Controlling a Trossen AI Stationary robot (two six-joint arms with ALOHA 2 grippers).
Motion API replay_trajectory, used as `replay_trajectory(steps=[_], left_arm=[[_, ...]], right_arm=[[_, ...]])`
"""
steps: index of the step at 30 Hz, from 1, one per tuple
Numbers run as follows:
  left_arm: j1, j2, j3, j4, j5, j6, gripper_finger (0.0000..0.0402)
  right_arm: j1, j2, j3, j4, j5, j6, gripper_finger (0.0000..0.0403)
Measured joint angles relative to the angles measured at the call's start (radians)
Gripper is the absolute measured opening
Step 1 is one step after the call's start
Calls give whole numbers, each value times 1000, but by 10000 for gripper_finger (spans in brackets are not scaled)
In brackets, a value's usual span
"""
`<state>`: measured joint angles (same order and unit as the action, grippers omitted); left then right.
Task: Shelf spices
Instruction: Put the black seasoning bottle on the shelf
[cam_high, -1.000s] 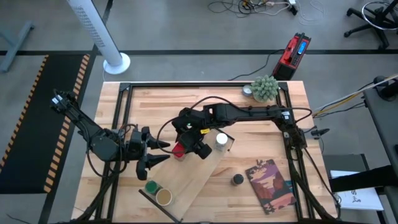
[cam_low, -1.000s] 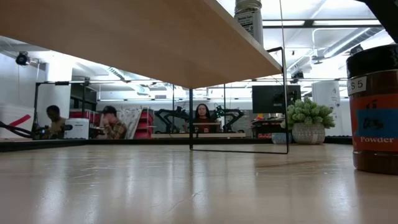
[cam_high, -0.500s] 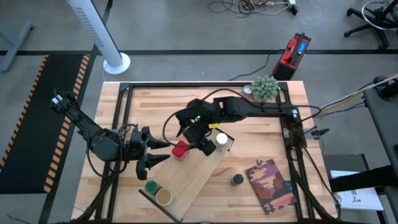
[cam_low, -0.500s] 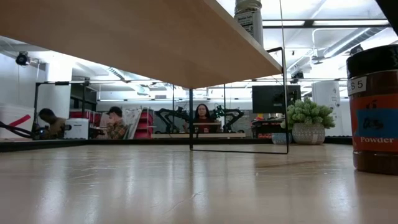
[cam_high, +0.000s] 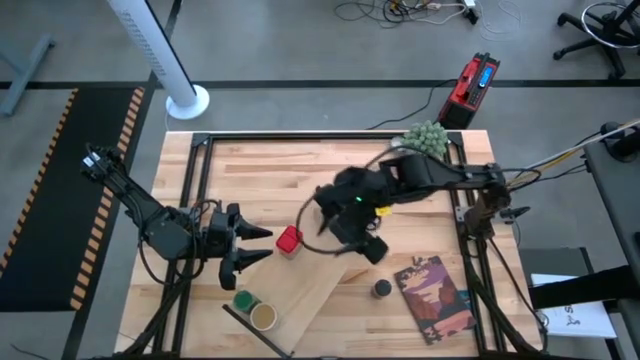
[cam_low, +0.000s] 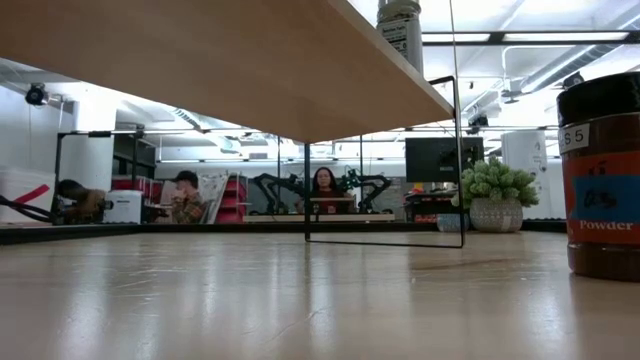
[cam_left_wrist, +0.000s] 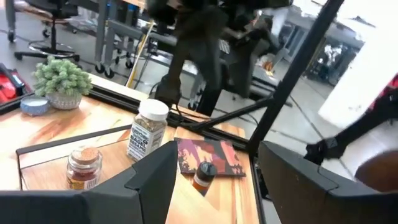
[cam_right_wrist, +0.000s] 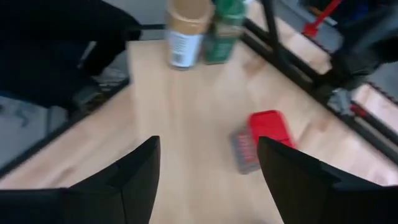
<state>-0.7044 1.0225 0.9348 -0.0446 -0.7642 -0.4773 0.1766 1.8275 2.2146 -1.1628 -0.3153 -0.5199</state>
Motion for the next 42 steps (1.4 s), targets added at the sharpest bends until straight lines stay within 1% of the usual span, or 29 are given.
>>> replay_trajectory(steps=[3, 6, 11, 13, 18, 20, 26, 30, 31, 37, 42], left_arm=[[-4, 1, 0, -16, 22, 43, 215], [-10, 5, 0, -22, 23, 87, 215], [-24, 11, 0, -26, 22, 102, 215], [-30, 12, 0, -26, 19, 102, 215], [-32, 13, 0, -25, 17, 91, 215], [-32, 13, 0, -26, 17, 76, 215], [-32, 13, 0, -24, 12, 9, 215], [-32, 13, 0, -24, -10, -7, 215], [-32, 13, 0, -24, -13, -7, 215], [-32, 6, 0, -24, -15, -11, 215], [-32, -14, 0, -25, -39, -12, 215]], right_arm=[[60, -25, -17, -24, -1, 36, 240], [127, -36, -42, -53, -2, 82, 238], [227, -52, -138, -100, 9, 204, 238], [266, -55, -192, -95, 40, 258, 238], [339, -66, -349, -60, 176, 357, 237], [352, -81, -426, -30, 207, 393, 237], [356, -137, -639, 105, 228, 508, 238], [365, -176, -760, 178, 312, 558, 238], [367, -184, -784, 197, 326, 568, 238], [378, -202, -896, 312, 326, 606, 238], [378, -195, -944, 354, 328, 622, 240]])
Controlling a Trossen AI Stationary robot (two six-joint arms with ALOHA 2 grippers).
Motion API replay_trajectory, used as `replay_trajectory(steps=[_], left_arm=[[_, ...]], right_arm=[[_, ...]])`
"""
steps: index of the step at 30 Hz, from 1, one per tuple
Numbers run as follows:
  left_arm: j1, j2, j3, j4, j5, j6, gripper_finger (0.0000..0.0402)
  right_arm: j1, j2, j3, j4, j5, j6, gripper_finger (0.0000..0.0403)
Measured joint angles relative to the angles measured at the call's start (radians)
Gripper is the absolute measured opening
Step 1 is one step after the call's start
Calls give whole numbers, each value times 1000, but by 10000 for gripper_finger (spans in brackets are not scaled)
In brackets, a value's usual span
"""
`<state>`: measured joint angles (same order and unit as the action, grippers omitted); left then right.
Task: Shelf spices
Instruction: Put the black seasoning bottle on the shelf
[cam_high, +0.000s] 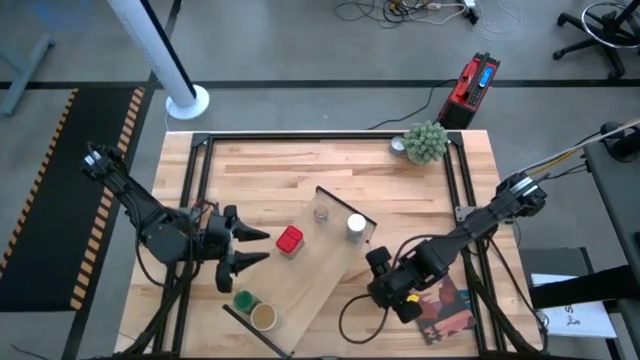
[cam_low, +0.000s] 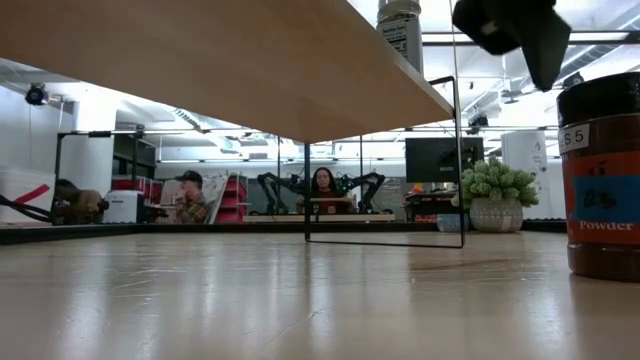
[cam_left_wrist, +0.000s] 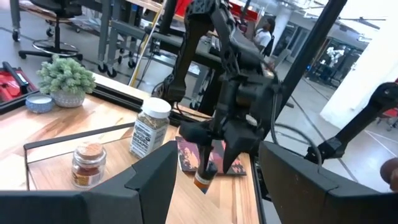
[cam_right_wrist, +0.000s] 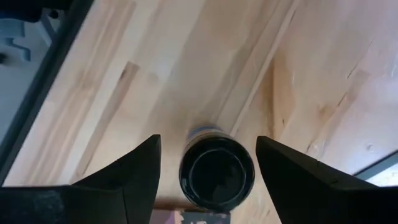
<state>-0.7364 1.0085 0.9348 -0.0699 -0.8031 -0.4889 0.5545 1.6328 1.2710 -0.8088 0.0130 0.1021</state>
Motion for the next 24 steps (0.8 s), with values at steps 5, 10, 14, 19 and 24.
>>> replay_trajectory(steps=[5, 10, 14, 19, 24], left_arm=[[0, -23, 0, -2, -2, 0, 215], [0, -35, 0, -2, -13, 7, 215], [0, -44, 0, -3, -14, 9, 215], [0, -46, 0, -6, -19, 11, 215], [0, -47, 0, -6, -20, 10, 215]], right_arm=[[0, 4, -64, 88, 9, 2, 236], [0, 4, -139, 175, 9, 13, 230], [-1, 5, -192, 214, 5, 38, 224], [-1, 5, -226, 262, -17, 56, 213], [-3, 5, -233, 276, -20, 65, 198]])
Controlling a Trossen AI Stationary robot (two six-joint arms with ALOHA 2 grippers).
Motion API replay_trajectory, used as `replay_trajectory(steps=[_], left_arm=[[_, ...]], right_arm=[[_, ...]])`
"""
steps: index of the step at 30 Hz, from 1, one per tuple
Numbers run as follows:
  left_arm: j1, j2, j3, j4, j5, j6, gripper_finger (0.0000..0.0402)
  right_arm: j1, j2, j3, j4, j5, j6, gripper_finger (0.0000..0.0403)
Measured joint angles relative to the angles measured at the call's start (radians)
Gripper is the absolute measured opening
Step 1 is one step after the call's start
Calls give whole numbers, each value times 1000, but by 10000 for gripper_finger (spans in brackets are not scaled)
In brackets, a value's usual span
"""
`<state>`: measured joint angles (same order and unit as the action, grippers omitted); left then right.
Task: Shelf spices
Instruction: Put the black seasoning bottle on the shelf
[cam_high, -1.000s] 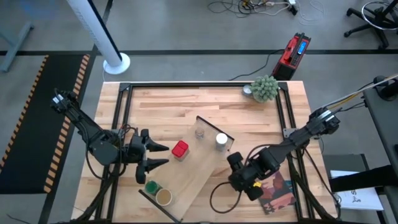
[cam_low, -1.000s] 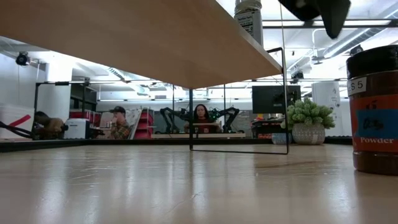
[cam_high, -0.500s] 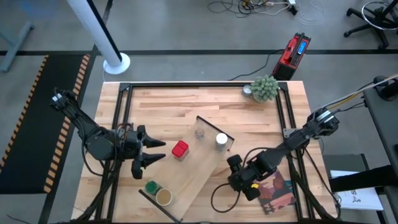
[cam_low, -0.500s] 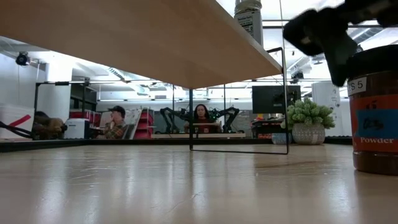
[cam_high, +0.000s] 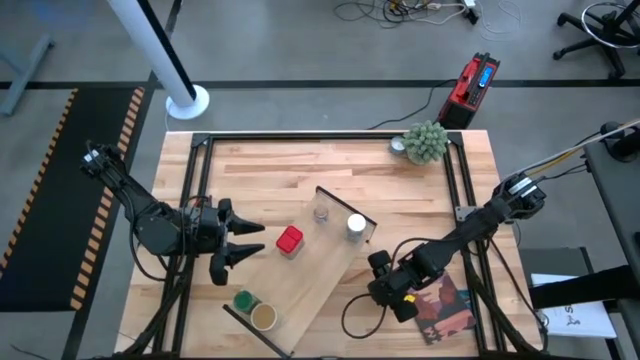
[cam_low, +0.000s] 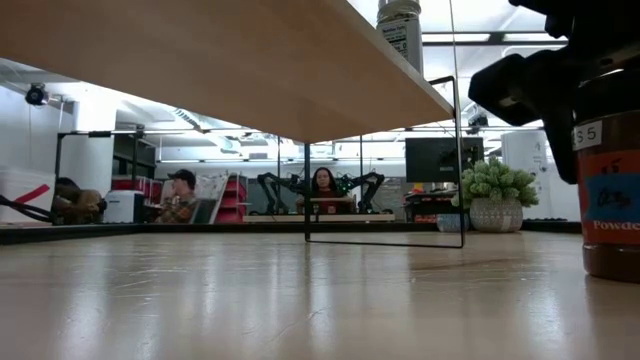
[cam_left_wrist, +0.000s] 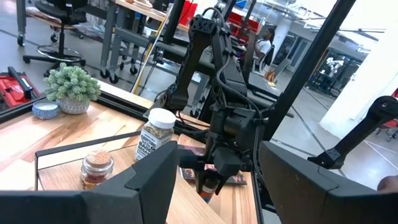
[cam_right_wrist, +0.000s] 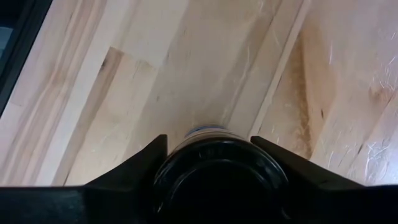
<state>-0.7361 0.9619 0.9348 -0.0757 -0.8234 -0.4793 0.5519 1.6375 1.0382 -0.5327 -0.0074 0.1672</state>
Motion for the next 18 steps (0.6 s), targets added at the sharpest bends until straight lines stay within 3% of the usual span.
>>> replay_trajectory(steps=[9, 18], left_arm=[[0, 0, 0, 0, 0, -5, 215], [0, 0, 0, 0, 0, -14, 215]], right_arm=[[0, 0, 18, -27, -1, 8, 182], [0, -27, 79, -64, -78, -27, 179]])
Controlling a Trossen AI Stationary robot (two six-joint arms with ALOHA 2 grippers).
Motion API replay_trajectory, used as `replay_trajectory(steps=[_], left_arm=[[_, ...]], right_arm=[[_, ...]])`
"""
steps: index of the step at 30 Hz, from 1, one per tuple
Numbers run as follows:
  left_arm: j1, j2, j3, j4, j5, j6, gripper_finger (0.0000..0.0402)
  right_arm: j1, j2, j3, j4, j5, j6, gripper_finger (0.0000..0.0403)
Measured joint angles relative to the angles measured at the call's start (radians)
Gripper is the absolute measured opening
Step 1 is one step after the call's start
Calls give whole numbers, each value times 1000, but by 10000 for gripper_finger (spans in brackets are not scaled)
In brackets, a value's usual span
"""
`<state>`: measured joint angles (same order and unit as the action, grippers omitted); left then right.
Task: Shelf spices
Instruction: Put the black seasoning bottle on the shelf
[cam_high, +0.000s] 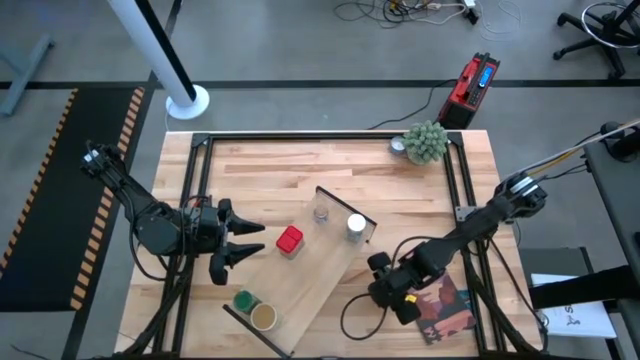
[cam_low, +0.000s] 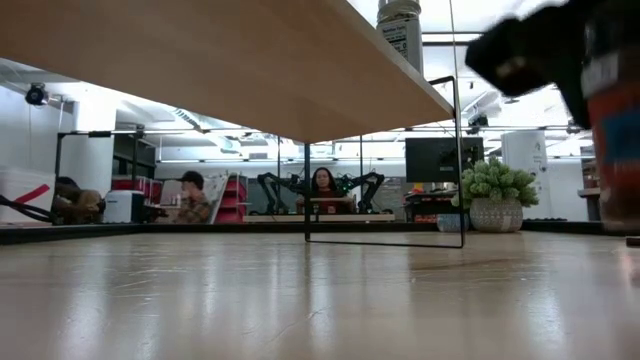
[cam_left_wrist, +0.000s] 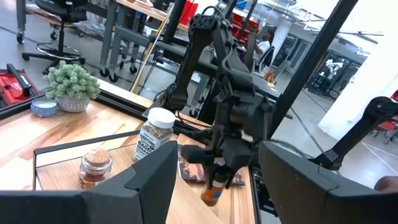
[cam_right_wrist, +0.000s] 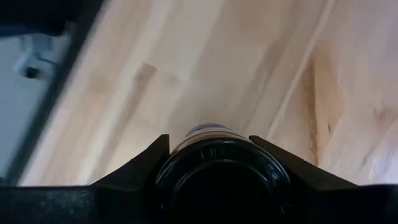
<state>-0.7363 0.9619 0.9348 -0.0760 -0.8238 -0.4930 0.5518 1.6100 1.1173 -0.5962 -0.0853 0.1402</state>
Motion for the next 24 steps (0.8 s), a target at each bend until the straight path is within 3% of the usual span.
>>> replay_trajectory(steps=[12, 24], left_arm=[[0, 0, 0, -1, 0, -29, 215], [0, 2, 0, 0, -2, -12, 215]], right_arm=[[5, -101, 115, 0, -57, -175, 181], [-16, -103, 299, -25, -45, -401, 183]])
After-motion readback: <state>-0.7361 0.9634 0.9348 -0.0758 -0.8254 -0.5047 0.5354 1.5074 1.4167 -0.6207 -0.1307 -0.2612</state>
